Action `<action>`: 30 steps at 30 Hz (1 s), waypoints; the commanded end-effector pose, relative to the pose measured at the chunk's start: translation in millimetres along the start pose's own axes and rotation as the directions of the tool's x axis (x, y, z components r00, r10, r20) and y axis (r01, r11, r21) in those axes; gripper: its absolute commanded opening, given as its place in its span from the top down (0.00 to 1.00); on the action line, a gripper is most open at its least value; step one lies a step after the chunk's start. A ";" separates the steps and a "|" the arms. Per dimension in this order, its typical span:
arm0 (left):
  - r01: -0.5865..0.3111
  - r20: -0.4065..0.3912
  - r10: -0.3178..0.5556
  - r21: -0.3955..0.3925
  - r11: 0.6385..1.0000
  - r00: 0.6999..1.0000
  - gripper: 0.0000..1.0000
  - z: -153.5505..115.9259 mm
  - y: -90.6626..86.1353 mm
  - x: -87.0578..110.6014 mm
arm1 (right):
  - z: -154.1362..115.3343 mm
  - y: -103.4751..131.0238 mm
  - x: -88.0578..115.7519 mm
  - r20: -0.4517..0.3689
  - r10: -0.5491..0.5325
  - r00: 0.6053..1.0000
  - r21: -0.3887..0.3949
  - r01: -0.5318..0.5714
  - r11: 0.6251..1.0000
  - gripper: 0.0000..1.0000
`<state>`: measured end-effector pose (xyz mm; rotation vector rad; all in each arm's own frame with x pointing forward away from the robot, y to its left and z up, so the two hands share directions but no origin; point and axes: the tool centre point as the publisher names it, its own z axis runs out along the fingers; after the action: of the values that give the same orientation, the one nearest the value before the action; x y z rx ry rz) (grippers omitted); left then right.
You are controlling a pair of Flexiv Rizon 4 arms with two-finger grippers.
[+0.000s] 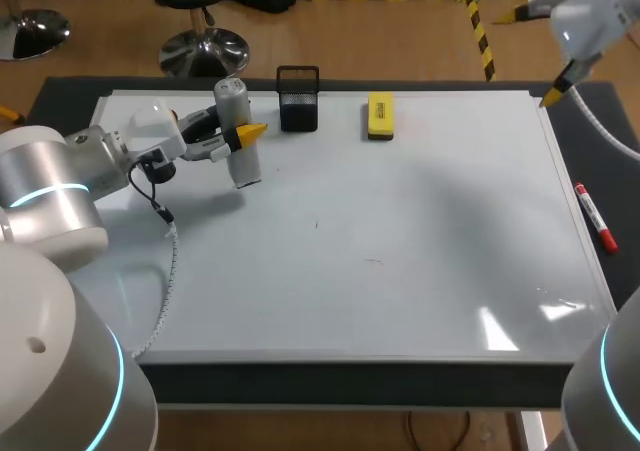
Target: Pick up the inspection probe, press it on each red-marked spot on the whiteboard one by one, put down the probe, pick up the eraser, and wipe off all the red marks.
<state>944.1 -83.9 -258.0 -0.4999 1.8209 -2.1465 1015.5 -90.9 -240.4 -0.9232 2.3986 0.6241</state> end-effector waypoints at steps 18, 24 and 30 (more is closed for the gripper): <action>-0.002 0.003 0.002 0.002 1.000 1.000 1.00 0.9 -0.1 0.3 | -0.4 2.7 3.8 0.018 -0.003 1.000 0.011 0.003 1.000 0.00; -0.007 -0.002 0.007 0.000 1.000 1.000 1.00 1.8 -0.3 -1.0 | -0.4 2.7 3.8 0.018 -0.003 1.000 0.011 0.003 1.000 0.00; -0.028 -0.055 0.027 -0.024 0.999 0.998 1.00 17.8 -7.7 -15.1 | -0.4 2.7 3.8 0.018 -0.003 1.000 0.011 0.003 1.000 0.00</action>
<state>949.1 -88.2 -253.4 -0.4451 1.8449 -2.1281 1010.5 -91.0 -242.3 -0.9088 2.3787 0.6183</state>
